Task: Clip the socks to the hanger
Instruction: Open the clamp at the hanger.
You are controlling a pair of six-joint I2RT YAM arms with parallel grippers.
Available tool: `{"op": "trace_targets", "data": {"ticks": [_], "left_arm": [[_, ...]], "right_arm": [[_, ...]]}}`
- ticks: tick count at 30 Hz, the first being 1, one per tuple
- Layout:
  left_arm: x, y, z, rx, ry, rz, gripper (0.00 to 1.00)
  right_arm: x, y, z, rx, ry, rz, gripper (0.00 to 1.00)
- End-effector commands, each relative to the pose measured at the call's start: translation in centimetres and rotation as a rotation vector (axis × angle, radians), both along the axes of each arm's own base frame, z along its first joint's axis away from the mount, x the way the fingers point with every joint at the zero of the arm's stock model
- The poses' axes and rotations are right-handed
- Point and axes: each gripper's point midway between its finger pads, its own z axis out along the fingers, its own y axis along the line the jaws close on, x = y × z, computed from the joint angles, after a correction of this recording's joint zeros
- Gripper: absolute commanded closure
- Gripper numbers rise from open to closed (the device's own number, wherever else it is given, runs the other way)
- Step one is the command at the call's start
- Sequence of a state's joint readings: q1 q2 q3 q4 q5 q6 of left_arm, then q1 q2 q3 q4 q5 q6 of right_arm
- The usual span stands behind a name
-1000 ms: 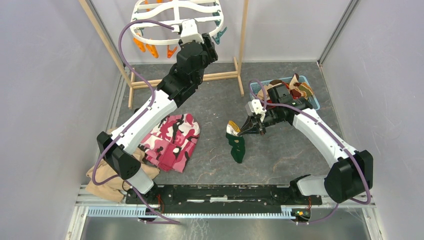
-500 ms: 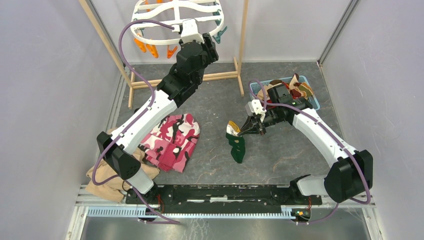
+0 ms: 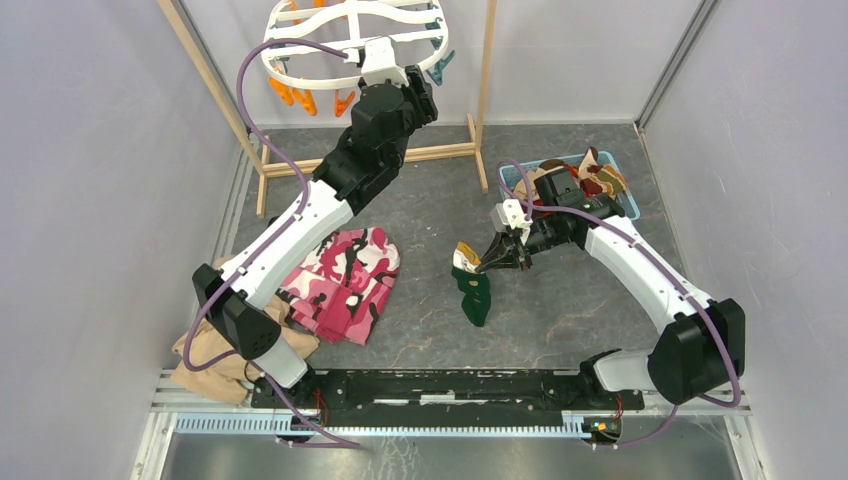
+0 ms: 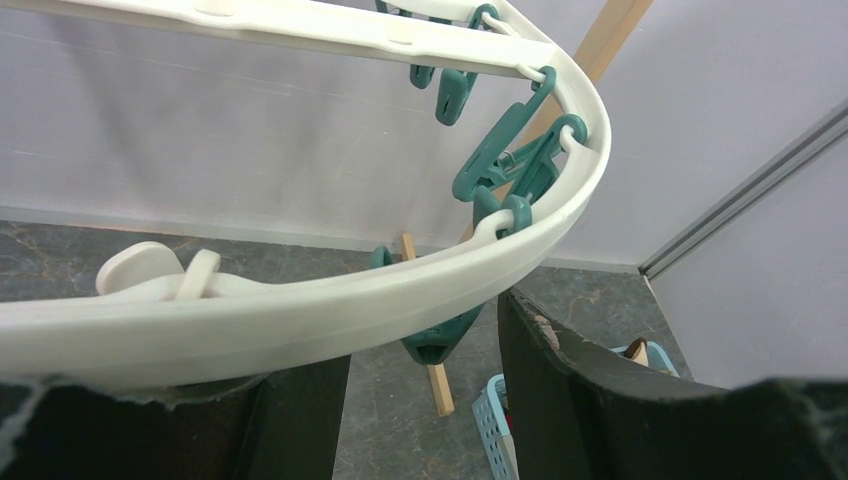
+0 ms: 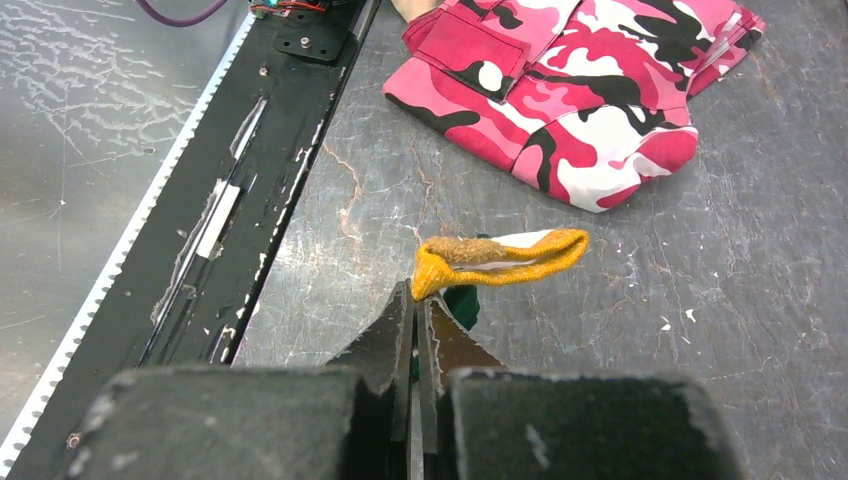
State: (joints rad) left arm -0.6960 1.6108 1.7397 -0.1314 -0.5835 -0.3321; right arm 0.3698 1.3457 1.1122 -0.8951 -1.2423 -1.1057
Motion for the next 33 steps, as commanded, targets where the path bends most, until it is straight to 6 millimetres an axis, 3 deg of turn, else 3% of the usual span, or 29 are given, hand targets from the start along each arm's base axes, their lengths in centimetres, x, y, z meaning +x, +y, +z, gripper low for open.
{"op": "trace_targets", "data": {"ticks": [1, 11, 20, 33], "left_arm": [[-1.07, 1.2, 4.31, -0.029, -0.102, -0.011, 0.39], [-1.0, 1.2, 4.69, -0.027, -0.108, -0.01, 0.41], [-0.71, 1.18, 4.76, -0.02, -0.108, 0.001, 0.51], [-0.65, 0.98, 5.07, -0.014, -0.112, -0.008, 0.86]], "right_arm": [[0.36, 0.38, 1.71, 0.049, -0.033, 0.021, 1.0], [0.21, 0.37, 1.7, 0.047, -0.031, 0.036, 1.0], [0.16, 0.32, 1.65, 0.044, -0.031, 0.037, 1.0], [0.17, 0.28, 1.64, 0.042, -0.032, 0.038, 1.0]]}}
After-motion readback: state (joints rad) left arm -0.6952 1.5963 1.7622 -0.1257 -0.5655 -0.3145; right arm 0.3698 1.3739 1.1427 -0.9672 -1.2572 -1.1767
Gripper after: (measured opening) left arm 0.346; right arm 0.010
